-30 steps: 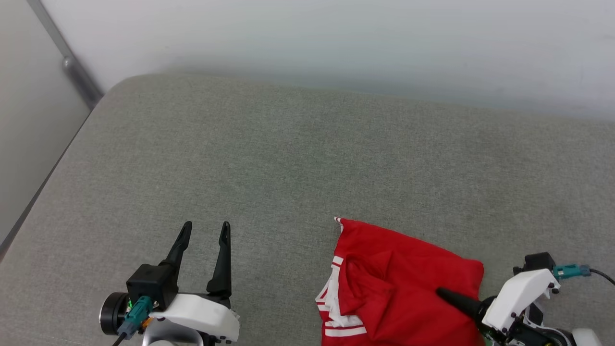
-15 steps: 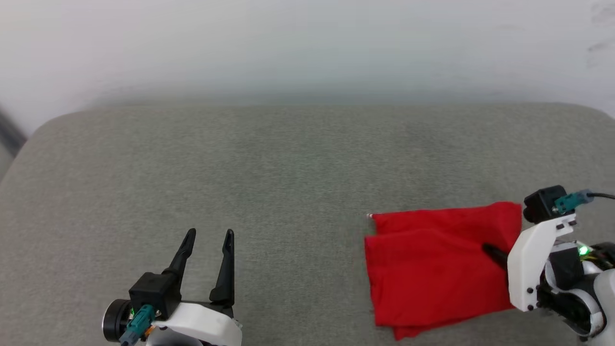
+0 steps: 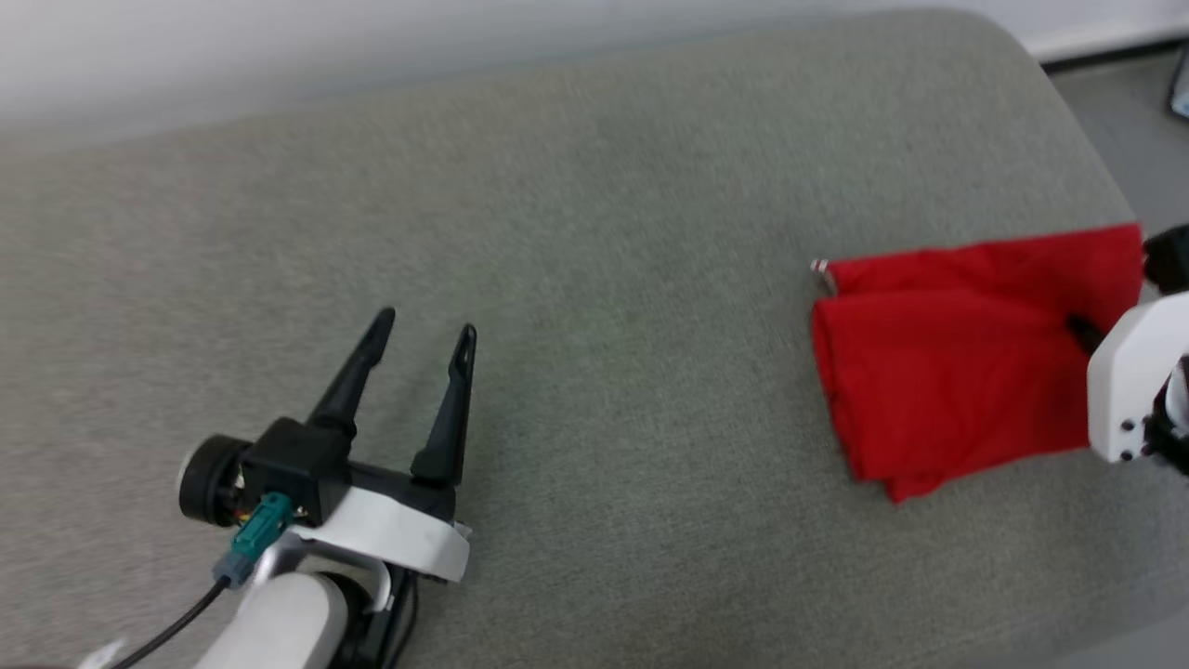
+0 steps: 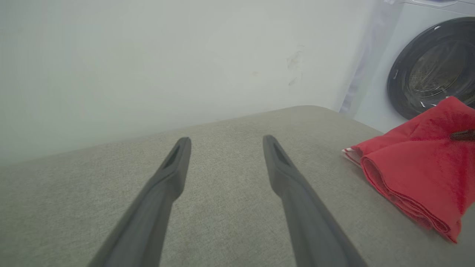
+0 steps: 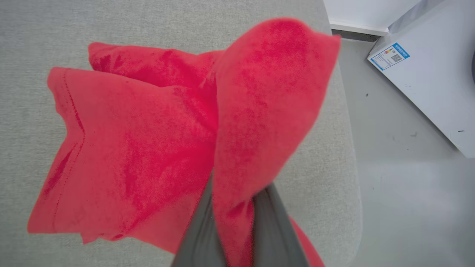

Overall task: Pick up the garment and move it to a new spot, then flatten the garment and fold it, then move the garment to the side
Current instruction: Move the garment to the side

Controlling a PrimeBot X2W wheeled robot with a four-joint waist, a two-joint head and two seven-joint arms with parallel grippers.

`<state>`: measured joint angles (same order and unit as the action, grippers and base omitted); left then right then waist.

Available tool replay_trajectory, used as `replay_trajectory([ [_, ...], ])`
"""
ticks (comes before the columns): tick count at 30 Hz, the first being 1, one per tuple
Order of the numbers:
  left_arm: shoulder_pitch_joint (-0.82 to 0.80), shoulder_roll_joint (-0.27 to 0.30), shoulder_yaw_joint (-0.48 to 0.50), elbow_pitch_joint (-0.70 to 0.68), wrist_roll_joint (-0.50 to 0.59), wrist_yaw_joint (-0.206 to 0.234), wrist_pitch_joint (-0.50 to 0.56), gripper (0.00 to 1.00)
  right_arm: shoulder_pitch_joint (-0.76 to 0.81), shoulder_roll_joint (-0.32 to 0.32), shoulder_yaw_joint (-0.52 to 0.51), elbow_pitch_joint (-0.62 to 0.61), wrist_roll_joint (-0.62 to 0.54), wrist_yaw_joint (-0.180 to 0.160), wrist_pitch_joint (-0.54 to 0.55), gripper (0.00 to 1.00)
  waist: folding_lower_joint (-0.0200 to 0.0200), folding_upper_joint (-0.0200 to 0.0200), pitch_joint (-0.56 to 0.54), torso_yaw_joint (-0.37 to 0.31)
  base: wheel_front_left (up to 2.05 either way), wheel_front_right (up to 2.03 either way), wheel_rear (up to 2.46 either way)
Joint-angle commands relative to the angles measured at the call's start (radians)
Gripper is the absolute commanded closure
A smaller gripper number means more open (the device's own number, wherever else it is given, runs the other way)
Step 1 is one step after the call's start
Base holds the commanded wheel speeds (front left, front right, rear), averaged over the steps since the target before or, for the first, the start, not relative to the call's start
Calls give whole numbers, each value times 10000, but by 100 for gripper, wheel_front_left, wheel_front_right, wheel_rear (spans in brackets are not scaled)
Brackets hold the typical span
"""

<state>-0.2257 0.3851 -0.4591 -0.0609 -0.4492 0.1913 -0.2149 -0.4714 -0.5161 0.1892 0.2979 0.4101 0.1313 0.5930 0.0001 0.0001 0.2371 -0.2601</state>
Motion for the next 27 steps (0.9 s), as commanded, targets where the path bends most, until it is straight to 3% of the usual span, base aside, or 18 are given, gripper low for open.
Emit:
replay_trajectory([
  [1,-437,271,-24,-233,229,-81,242,0,-606,54,-171,434,-277,-9,-496,100,-1,-1,1534,-993,0,0,0],
  [9,-1471,797,-180,-1151,690,-370,1006,0,-2170,-83,-1342,2229,-1665,-11,-2111,100,-1,-1,2936,-938,0,0,0],
  [14,-1851,1084,-84,-1541,822,-415,1293,0,-2955,232,-2288,3420,-2491,-11,-3330,100,-1,-1,3456,-726,0,0,0],
  [15,-1893,1131,-64,-1585,841,-426,1306,0,-3055,313,-2494,3643,-2639,-11,-3552,80,-1,-1,3519,-689,0,0,0],
  [16,-1917,1160,-54,-1640,846,-432,1310,0,-3147,410,-2710,3857,-2827,-11,-3793,51,-1,-1,3561,-653,0,0,0],
  [17,-1915,1186,-45,-1678,849,-417,1332,0,-3184,468,-2855,4066,-3123,-11,-3978,0,-1,-1,3588,-628,0,0,0],
  [22,-1720,1262,-26,-1685,918,-220,1397,0,-3260,803,-3847,4793,-4240,-12,-5128,0,-1,-1,3528,-572,0,0,0],
  [27,-1305,1002,-86,-1381,723,-57,1156,0,-2873,1099,-4756,4984,-4992,-11,-6106,0,-1,-1,2721,-604,0,0,0],
])
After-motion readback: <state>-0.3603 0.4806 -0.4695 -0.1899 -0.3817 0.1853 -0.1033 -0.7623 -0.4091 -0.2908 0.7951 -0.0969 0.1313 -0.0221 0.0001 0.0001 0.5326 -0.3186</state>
